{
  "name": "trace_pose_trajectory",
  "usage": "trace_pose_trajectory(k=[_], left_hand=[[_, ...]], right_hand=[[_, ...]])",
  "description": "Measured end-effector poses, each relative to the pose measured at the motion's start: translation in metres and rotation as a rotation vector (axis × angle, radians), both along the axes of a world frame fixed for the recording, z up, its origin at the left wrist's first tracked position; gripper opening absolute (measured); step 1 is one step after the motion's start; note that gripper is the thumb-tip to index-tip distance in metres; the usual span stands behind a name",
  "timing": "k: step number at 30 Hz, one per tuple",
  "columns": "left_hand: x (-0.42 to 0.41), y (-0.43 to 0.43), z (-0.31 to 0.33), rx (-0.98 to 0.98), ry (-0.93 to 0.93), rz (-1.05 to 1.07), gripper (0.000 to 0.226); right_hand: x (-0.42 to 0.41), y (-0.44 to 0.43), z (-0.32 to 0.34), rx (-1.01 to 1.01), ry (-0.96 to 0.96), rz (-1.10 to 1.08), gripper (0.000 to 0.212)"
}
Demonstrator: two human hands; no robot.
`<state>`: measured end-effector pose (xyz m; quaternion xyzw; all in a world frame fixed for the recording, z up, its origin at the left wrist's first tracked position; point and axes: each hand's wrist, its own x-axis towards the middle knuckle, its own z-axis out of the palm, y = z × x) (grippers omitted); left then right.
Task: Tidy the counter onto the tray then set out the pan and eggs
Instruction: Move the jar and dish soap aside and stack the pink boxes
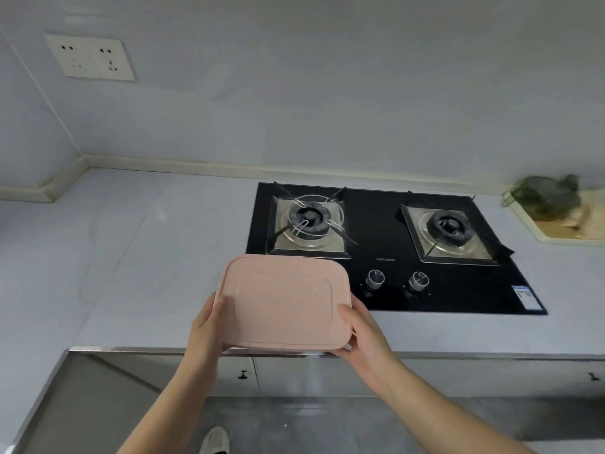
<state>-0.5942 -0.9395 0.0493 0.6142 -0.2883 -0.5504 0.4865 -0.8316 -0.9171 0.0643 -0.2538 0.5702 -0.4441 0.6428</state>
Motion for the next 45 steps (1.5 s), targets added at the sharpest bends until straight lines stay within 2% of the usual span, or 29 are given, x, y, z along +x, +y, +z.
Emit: trace_pose_trajectory(k=[6,14,25,30,34,39,43,45], left_hand=[[-0.099,0.025,0.017,-0.036,0.019,-0.095,0.031],[-0.22,0.004,0.039,-0.117,-0.015,-0.312,0.033],[-0.45,-0.068,0.028,-0.067,0.066,-0.446,0.031],[-0.54,-0.097,0.038,-0.057,0.13,-0.604,0.031],[-0.601,-0.109,0.039,-0.037,0.09,-0.703,0.023],[-0.672,-0.124,0.025,0.015,0.011,-0.785,0.034],[-0.72,-0.118,0.016,0.0,-0.045,-0.812,0.032],[-0.745,-0.115,0.012,0.023,-0.053,-0.795,0.042]], right_hand=[[-0.097,0.039,0.009,-0.057,0.01,-0.12,0.034],[-0.213,0.059,0.017,-0.096,-0.017,-0.303,0.029],[-0.426,0.02,0.036,-0.064,0.168,-0.458,0.031],[-0.519,0.001,0.042,-0.065,0.185,-0.511,0.033],[-0.571,-0.003,0.031,-0.021,0.147,-0.598,0.031],[-0.636,-0.016,0.009,0.023,0.097,-0.694,0.03],[-0.692,-0.025,-0.015,0.044,0.065,-0.711,0.034],[-0.719,-0.033,-0.02,0.045,0.091,-0.704,0.035]])
